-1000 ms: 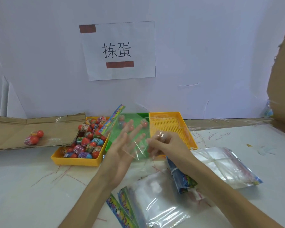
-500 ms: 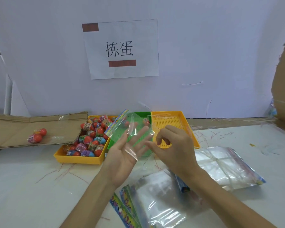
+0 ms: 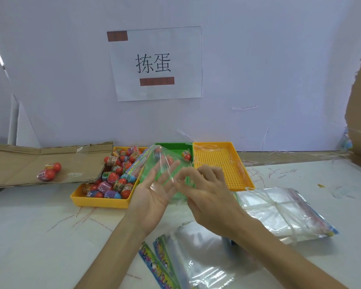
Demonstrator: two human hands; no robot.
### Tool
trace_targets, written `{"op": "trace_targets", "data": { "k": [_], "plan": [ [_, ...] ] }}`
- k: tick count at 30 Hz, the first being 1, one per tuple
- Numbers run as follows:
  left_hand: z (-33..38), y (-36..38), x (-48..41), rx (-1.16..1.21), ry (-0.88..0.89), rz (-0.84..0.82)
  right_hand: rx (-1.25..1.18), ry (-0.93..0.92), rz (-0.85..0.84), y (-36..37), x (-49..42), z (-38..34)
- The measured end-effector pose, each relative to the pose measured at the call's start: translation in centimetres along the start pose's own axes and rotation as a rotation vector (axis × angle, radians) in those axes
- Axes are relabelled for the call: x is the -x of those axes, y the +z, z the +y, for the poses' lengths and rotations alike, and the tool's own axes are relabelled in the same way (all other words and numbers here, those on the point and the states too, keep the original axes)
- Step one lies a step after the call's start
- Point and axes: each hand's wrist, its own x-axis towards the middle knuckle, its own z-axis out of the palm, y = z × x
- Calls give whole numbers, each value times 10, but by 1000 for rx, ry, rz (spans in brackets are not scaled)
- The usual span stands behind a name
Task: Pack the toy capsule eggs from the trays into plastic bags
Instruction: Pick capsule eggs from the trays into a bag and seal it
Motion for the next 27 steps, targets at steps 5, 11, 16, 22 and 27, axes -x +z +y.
{"op": "trace_targets", "data": {
  "k": [5, 11, 16, 22, 27],
  "plan": [
    [2, -2, -1, -17, 47, 33, 15, 8, -201, -2, 0, -4],
    [6, -3, -3, -65, 56, 56, 38, 67, -383, -4, -3, -8],
    [3, -4, -2, -212, 34, 25, -2, 13, -390, 1, -1, -8],
    [-8, 0, 2, -290, -37, -54, -5, 57, -425, 4, 0, -6],
    [-10, 2, 4, -408, -68, -60, -32, 92, -410, 4, -3, -4]
  ]
}}
